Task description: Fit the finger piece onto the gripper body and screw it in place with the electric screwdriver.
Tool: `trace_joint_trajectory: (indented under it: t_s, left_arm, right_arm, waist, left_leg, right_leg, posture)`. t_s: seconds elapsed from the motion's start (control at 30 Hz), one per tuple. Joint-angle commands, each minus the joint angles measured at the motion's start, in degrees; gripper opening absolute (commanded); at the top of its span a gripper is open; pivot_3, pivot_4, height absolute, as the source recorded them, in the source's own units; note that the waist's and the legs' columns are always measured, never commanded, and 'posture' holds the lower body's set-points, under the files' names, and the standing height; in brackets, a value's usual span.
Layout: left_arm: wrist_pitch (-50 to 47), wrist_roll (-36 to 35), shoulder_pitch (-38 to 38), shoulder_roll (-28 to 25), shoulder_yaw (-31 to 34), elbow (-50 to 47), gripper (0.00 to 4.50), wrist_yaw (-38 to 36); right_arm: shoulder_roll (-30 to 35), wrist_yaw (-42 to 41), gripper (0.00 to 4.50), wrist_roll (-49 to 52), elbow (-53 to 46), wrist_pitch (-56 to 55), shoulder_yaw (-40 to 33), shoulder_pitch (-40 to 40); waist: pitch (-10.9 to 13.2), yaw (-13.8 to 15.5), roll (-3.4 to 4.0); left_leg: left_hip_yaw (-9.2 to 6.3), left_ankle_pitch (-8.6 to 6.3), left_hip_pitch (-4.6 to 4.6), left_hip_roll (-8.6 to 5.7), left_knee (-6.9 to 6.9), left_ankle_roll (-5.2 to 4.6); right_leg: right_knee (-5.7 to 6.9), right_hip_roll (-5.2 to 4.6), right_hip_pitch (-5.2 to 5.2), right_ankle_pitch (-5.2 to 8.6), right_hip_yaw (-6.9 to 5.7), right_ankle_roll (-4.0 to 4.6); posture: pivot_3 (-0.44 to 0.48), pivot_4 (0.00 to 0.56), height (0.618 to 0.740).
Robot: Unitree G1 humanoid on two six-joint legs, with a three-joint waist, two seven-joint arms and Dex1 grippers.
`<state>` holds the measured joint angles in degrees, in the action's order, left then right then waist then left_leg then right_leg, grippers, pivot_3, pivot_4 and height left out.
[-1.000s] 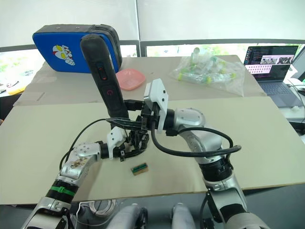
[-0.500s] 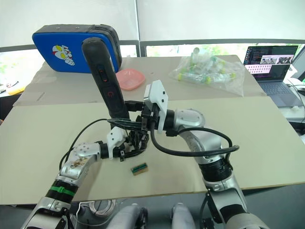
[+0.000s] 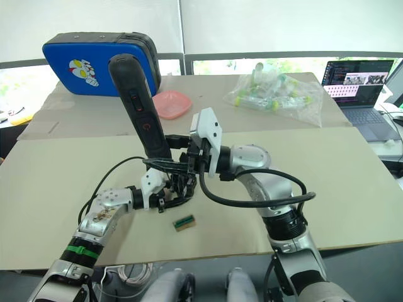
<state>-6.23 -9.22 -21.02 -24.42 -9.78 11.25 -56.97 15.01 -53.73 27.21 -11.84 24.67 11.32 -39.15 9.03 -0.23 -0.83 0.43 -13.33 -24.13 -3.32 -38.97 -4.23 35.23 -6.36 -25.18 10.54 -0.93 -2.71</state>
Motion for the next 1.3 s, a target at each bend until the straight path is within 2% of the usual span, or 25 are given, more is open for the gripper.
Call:
trace_joint_trajectory:
  t_s: [0.03,1.3]
  left_arm:
    - [-0.9,0.4,1.5,-0.7,-1.1,0.3,2.30,-0.9]
    - [-1.2,0.2,1.9,-0.8,-0.8,-0.1,2.30,-0.6]
  right_arm:
    - [-0.6,-0.1,1.96,0.7,-1.6,-2.7,-1.0,-0.1]
    - [-2.1,2.7,1.96,-3.0,5.8,-4.0,2.8,4.7]
  waist:
    - [0.0,0.0,0.00]
    - [-0.1,-0.5,0.11]
  left_leg:
    - [0.00,0.00,0.00,0.00,0.00,0.00]
    - [0.01,-0.02,0.68,0.03,0.19,0.03]
  right_leg:
    - [0.00,0.00,0.00,0.00,0.00,0.00]
    - [-0.04,-0.05,0.22,0.01,0.09,0.00]
  posture:
    - [0.000,0.150,0.740]
    - [0.000,0.150,0.740]
